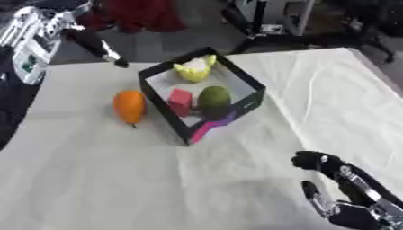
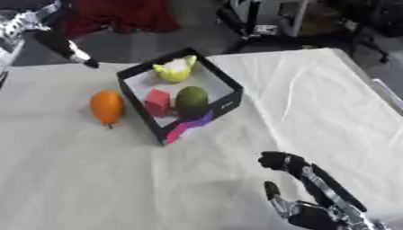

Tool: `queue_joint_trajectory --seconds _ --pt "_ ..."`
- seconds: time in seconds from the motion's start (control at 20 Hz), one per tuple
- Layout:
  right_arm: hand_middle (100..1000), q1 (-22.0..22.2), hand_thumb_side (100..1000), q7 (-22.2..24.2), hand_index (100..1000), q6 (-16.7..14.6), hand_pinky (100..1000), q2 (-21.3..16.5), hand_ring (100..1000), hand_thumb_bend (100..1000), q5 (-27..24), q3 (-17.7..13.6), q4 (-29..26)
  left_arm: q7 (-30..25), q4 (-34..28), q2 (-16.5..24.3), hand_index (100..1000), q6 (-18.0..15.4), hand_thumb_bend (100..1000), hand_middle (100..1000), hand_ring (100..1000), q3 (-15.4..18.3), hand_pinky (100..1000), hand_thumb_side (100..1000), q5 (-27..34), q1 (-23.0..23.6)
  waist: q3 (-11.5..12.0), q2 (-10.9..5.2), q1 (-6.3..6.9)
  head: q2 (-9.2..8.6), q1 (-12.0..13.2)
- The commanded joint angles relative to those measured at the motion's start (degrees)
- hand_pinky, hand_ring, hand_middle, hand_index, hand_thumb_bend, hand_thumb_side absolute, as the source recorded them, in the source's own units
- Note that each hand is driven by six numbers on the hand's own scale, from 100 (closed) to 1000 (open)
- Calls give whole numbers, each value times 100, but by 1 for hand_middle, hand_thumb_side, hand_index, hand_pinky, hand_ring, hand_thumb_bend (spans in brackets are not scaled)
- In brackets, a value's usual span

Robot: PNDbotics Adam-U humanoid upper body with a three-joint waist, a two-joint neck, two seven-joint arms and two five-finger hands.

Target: Pick up objects on the table and place them in the box.

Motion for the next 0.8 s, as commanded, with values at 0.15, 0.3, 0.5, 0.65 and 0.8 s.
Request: queue_joint_trajectory --seconds 0.15,0.3,0.5,0.65,0.8 --pt "790 -33 339 -24 890 -7 873 -100 828 100 23 -32 -73 -1056 10 282 827 1 807 713 679 -286 753 349 284 66 -1 -128 -14 -11 -26" --pt "790 -25 337 -17 890 -9 872 -96 828 100 24 -29 -75 -1346 197 155 825 20 784 710 674 -406 745 337 268 137 -12 -127 -26 -11 -58" --pt "789 -13 338 -28 890 -7 872 -88 828 100 34 -35 -76 -1360 525 -80 823 55 772 707 669 -458 737 328 226 221 -26 -126 -40 -11 -116" --pt "789 -18 338 -19 889 -8 872 -78 828 100 27 -26 -75 -1225 787 -268 821 71 766 703 663 -446 730 318 183 254 -30 -125 -46 -11 -142" --pt "788 -17 338 -10 889 -8 872 -69 828 100 21 -22 -72 -896 995 -438 821 99 774 705 661 -404 730 320 60 274 -29 -124 -56 -11 -152"
